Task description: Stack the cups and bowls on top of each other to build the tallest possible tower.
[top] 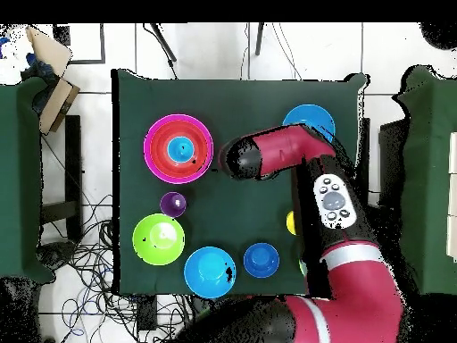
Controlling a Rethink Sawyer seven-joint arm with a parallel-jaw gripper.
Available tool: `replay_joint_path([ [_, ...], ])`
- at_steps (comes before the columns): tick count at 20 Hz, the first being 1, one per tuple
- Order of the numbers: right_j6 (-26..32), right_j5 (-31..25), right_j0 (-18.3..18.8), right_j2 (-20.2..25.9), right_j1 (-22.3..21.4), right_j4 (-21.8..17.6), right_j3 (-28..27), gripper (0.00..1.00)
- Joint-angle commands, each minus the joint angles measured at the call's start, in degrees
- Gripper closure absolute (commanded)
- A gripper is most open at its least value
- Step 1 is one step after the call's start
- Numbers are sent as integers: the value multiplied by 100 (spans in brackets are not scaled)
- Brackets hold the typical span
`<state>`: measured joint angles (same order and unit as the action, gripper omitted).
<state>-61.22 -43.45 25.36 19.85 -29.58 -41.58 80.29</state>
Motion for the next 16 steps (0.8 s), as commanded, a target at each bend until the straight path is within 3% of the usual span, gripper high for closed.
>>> replay_joint_path([
  [1,-1755,926,-655,-598,73,-246,1044,0],
  [5,-2082,1629,-898,-768,90,-256,1404,0],
  [8,-2693,2612,-1117,-974,159,-215,1714,0],
  [12,-3575,3850,-1681,-1586,295,-58,2044,0],
  [16,-3996,4697,-2261,-2116,378,171,2427,0],
])
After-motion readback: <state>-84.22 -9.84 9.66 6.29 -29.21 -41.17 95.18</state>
